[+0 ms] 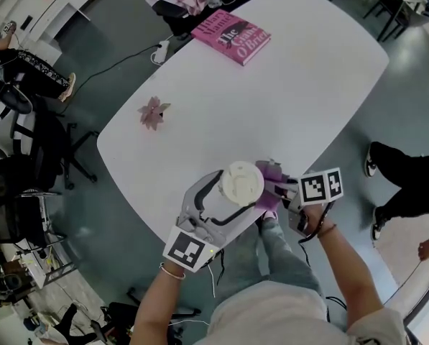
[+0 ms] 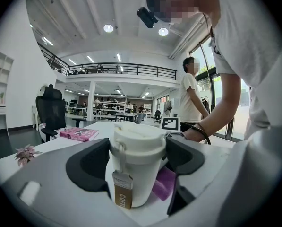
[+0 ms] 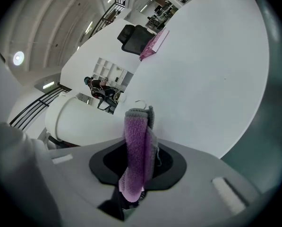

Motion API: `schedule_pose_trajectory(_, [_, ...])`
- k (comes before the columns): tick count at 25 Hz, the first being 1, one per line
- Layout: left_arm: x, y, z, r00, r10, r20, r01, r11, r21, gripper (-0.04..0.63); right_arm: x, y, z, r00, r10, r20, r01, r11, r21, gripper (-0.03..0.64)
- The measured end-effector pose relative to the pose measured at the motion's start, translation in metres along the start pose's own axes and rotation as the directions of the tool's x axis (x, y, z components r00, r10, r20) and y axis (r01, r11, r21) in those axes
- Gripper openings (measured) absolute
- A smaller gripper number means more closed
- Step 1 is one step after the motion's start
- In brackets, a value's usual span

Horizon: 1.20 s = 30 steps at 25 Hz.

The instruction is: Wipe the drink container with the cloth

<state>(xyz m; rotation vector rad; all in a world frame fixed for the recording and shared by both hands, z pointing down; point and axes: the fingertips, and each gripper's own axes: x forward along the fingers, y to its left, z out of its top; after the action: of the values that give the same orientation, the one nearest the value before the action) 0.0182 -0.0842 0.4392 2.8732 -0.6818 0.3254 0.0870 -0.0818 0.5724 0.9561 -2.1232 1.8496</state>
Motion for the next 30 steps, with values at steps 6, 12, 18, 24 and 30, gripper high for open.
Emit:
schedule_pose_trajectory(6, [0.001, 0.0, 0.0, 1.0, 0.001, 0.002, -0.001, 1.0, 0.005, 0.377, 0.007, -0.011, -0.002, 0.999, -0.042, -0.007, 0.042, 0.999, -0.012, 0.081])
schedule_pose_trajectory(12, [0.001, 0.001, -0.001, 1.0, 0.001, 0.001, -0.001, 1.0, 0.0, 0.377, 0.012, -0.017, -0.004, 0.997, -0.077, -0.016, 0.077, 0.997, -0.015, 0.081])
schedule_pose_trajectory(18, [0.001, 0.0, 0.0, 1.0, -0.008, 0.013, 0.008, 1.0, 0.006, 0.377, -0.001, -0.011, -0.005, 0.994, -0.057, -0.092, 0.053, 0.998, -0.045, 0.081])
schedule_pose_trajectory(24, [0.003, 0.0, 0.001, 0.999, -0.035, 0.033, 0.035, 0.999, 0.014, 0.377, -0.04, 0.017, 0.013, 0.98, 0.014, -0.198, -0.047, 0.986, -0.159, 0.081])
schedule_pose_trajectory(30, [0.003, 0.001, 0.004, 0.994, -0.101, 0.035, 0.1, 0.994, 0.031, 0.377, -0.068, 0.054, 0.043, 0.955, 0.03, -0.296, -0.13, 0.937, -0.325, 0.083])
